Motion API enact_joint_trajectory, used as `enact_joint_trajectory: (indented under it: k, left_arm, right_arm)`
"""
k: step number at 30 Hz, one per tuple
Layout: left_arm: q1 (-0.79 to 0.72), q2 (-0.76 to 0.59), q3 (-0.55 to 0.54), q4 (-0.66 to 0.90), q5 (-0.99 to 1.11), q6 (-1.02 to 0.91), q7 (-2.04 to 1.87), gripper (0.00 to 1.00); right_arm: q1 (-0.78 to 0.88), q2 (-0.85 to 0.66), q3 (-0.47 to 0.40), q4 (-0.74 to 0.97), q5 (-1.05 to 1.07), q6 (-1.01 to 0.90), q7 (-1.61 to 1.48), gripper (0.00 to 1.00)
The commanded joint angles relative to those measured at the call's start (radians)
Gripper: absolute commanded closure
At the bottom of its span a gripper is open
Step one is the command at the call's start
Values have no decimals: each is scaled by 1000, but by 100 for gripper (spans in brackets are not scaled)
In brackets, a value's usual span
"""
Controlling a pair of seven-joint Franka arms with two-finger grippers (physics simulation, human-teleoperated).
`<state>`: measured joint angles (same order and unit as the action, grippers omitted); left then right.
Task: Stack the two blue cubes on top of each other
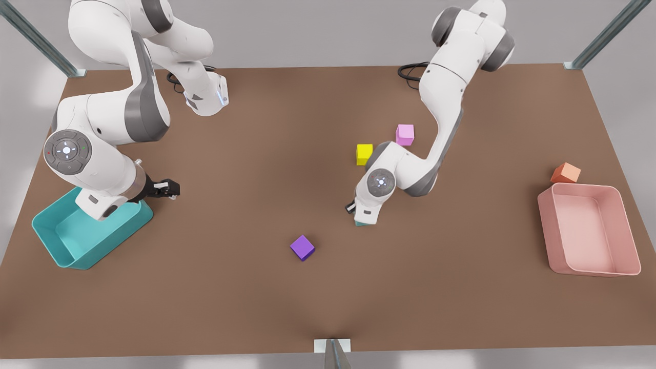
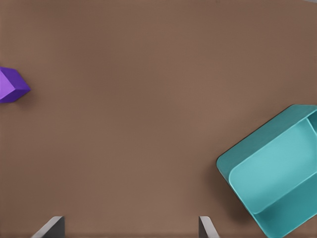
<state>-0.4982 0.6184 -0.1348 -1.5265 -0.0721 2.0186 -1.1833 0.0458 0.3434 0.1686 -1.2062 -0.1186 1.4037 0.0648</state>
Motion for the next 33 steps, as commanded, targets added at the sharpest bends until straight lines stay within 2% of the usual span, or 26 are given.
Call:
enact_joint_trajectory:
  k: [1, 20, 21, 22, 23, 28, 30, 32, 33]
  left_arm:
    - [4, 3, 0, -12, 18, 106, -259, 41]
    - [21, 11, -28, -80, 20, 149, -292, 39]
    - [23, 15, -28, -80, 20, 150, -291, 20]
    - [23, 17, -28, -78, 22, 150, -291, 6]
    - [23, 17, -28, -80, 22, 150, -291, 0]
    - [24, 21, -28, -80, 22, 143, -292, 0]
    - [23, 15, -28, -78, 22, 80, -297, 0]
    - [90, 14, -129, -75, 20, 60, -355, 0]
    - [90, 14, -129, -75, 20, 57, -355, 0]
  right_arm:
    - [-1, -1, 0, 0, 0, 0, -3, 0]
    - [0, -1, 0, 0, 0, 0, -3, 0]
    - [-1, -1, 0, 0, 0, 0, -3, 0]
    - [0, -1, 0, 0, 0, 0, -3, 0]
    - [0, -1, 0, 0, 0, 0, -3, 0]
    - [0, -1, 0, 0, 2, 0, -3, 0]
    - [0, -1, 0, 0, 2, 0, -3, 0]
    - [0, -1, 0, 0, 2, 0, -3, 0]
    - [0, -1, 0, 0, 2, 0, -3, 0]
